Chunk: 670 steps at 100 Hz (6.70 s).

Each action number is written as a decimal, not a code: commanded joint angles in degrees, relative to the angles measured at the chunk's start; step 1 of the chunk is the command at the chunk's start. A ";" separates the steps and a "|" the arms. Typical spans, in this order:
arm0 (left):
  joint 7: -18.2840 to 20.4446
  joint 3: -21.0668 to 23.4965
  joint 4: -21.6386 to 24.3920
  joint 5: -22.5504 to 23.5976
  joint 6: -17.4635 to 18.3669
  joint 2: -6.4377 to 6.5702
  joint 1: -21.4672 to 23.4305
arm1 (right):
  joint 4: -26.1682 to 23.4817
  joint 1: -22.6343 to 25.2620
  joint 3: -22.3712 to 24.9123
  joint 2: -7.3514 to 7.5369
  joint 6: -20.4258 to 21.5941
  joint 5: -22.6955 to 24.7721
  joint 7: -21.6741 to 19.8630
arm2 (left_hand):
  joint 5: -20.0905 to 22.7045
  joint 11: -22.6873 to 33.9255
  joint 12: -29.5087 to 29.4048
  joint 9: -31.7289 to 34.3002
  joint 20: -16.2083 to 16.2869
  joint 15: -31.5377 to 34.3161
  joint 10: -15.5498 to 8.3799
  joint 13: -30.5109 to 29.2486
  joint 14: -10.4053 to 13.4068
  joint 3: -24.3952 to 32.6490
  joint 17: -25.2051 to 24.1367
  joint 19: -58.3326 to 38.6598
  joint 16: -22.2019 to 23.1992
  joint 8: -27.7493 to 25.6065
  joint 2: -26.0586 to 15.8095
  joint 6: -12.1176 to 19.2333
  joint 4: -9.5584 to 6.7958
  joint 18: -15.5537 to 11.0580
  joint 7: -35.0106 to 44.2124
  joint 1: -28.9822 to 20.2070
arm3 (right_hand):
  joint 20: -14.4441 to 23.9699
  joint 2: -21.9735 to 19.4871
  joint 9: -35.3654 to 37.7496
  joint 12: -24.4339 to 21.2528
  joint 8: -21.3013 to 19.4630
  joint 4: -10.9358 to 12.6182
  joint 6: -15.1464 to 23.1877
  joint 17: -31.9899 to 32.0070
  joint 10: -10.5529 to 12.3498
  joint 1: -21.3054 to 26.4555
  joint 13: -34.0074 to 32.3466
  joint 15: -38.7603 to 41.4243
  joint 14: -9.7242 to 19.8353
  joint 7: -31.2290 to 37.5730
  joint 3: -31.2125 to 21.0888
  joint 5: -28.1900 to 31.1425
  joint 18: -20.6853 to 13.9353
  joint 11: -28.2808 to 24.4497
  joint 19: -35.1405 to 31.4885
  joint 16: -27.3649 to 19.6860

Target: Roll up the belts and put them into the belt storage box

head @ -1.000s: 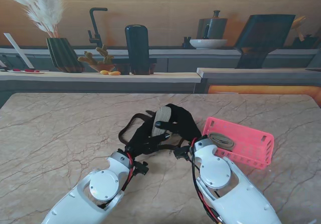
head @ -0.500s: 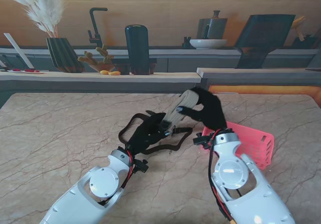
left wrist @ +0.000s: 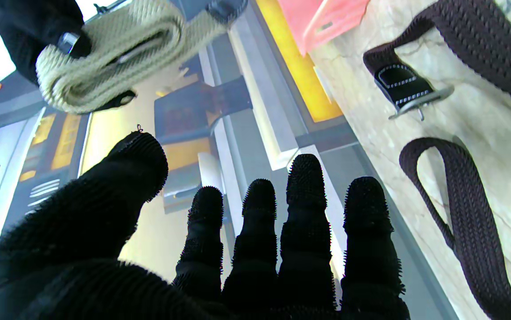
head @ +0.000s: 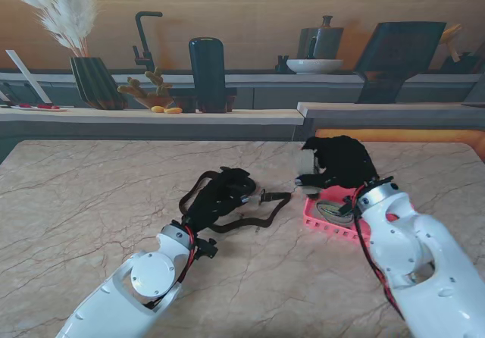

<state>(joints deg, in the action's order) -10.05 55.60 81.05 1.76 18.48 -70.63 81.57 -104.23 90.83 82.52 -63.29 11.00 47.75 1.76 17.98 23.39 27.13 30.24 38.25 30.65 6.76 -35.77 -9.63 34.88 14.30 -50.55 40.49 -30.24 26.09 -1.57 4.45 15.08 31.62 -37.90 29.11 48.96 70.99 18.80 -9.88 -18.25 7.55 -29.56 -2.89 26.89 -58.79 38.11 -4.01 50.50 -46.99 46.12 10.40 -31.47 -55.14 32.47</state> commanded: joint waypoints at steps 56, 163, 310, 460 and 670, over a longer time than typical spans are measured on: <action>-2.43 2.04 0.64 2.84 -0.93 -0.12 0.88 | 2.47 -4.55 -0.79 3.56 -18.19 14.73 -17.88 | 1.43 -1.05 -0.11 0.94 0.24 -0.44 -0.08 0.67 0.00 -2.65 -0.81 0.47 -0.30 -0.22 -2.73 0.16 -1.68 0.34 -1.33 -0.73 | 3.32 -9.08 3.19 4.70 -0.97 4.48 1.76 -5.06 -7.82 15.54 -7.59 14.69 -6.42 9.11 -9.71 9.73 2.97 -8.36 -13.21 6.23; -2.53 1.67 1.26 2.70 -2.82 -0.23 0.81 | 15.81 -4.04 -5.59 3.63 -29.38 17.59 -13.17 | 1.81 -0.95 0.06 1.48 0.21 -0.40 -0.17 0.49 -0.05 -3.27 -0.76 0.54 -0.27 -0.50 -2.95 0.35 -1.82 0.33 -1.34 -1.02 | 1.49 -10.04 2.40 5.52 -1.90 4.72 1.57 -6.24 -8.08 15.88 -8.97 14.60 -6.33 8.39 -8.50 9.54 4.09 -8.99 -14.47 5.77; -2.29 1.22 1.48 1.69 -3.52 -0.37 0.82 | 18.79 -4.57 -9.66 4.34 -35.14 23.63 -18.59 | 2.55 -0.19 0.50 3.15 0.13 0.62 -0.29 -0.66 0.09 -4.00 -0.52 0.21 0.22 -0.67 -3.88 0.30 -1.94 0.13 -1.03 -1.55 | 0.54 -24.36 -10.53 5.35 -20.62 10.88 -9.96 0.38 -12.71 -7.29 1.06 8.43 -10.45 -16.76 2.99 7.12 7.11 -8.06 -10.87 2.97; -2.97 1.12 2.22 1.19 -4.22 -0.61 1.11 | 17.91 -3.51 -9.81 3.85 -39.94 28.72 -15.77 | 3.11 0.87 0.99 4.54 -0.15 1.76 -0.52 -1.76 0.27 -3.58 -0.05 -0.53 0.63 -0.93 -4.13 0.30 -2.02 0.03 -0.20 -2.13 | 3.22 -26.66 -22.67 7.07 -29.71 12.66 -11.66 1.60 -15.10 -17.01 5.81 13.39 -11.74 -17.24 14.04 -8.25 9.02 -11.84 -14.05 4.76; -4.95 3.85 1.96 4.21 -3.04 -0.40 1.85 | 14.53 -9.91 -13.35 4.08 -3.13 14.03 -8.67 | 3.71 -0.51 0.78 5.31 2.11 1.48 -1.14 -0.59 -0.62 -7.22 -2.35 -1.21 1.29 -0.73 -5.79 1.03 -2.13 0.91 -1.76 -1.18 | -4.03 -11.89 -32.35 2.70 -22.80 12.96 -4.71 10.07 -6.31 2.64 21.12 -17.83 -0.96 -18.28 -8.61 -16.27 -5.61 -0.31 14.66 -9.96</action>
<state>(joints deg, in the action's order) -14.83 59.30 82.83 5.98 15.29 -70.92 82.89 -90.55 82.83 70.54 -58.86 7.50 61.78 -6.30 21.00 23.37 27.64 34.48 38.96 31.80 6.76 -36.53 -10.14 28.78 12.47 -50.54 41.03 -30.36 21.92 -1.58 4.39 15.67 31.50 -38.69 28.85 33.76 40.03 22.20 -33.29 -6.87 2.58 -20.46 -10.11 27.31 -40.20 24.36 -6.10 32.26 -52.61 31.68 6.71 -32.88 -44.64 25.76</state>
